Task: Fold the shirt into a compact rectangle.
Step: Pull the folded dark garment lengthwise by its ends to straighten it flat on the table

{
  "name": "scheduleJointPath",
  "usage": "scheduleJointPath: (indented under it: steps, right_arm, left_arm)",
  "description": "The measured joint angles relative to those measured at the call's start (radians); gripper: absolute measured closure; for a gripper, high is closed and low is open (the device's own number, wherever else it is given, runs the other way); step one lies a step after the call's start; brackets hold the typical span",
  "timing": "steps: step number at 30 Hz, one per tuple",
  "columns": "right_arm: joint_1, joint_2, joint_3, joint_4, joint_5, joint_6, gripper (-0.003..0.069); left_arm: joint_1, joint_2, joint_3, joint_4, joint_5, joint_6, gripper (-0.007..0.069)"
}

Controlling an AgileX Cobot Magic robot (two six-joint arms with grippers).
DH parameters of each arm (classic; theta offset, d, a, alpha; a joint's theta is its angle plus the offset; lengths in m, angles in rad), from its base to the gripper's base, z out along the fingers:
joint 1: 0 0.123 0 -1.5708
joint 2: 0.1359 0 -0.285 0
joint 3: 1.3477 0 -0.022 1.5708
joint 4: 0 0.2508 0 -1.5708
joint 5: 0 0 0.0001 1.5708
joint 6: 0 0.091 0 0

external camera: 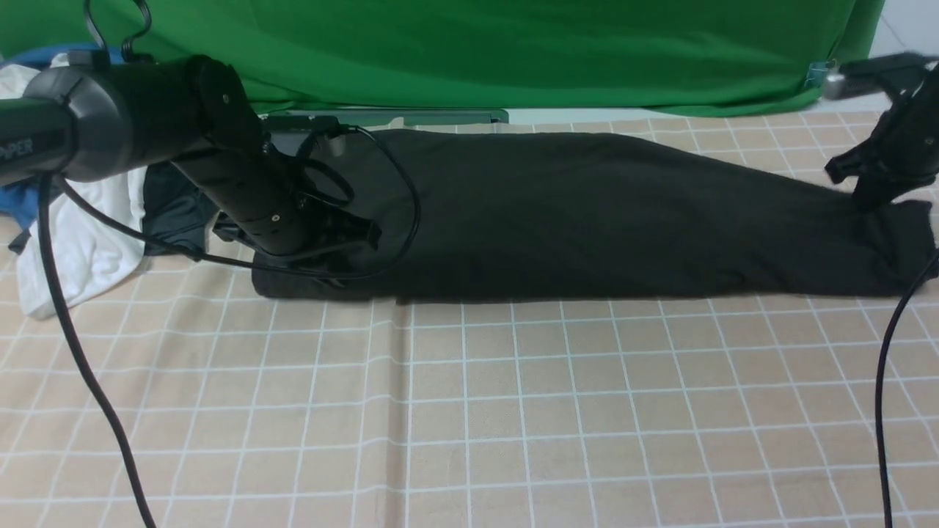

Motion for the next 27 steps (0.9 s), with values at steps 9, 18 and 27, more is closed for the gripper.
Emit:
scheduleJointPath:
  steps: [9,18,27]
  right_arm:
    - [-0.027,-0.016,0.000,-0.010,-0.065,0.026,0.0575]
    - [-0.041,0.002,-0.015,-0.078,-0.068,0.137,0.0149]
    - [-0.085,-0.043,-0.035,-0.077,0.223,0.231,0.0106]
  left_arm:
    - [0.000,0.000,0.000,0.001,0.006,0.000,0.0606]
    - [0.000,-0.011,0.000,0.008,0.019,0.000,0.0606]
    - [0.000,-0.114,0.005,0.016,0.058,0.000,0.0606]
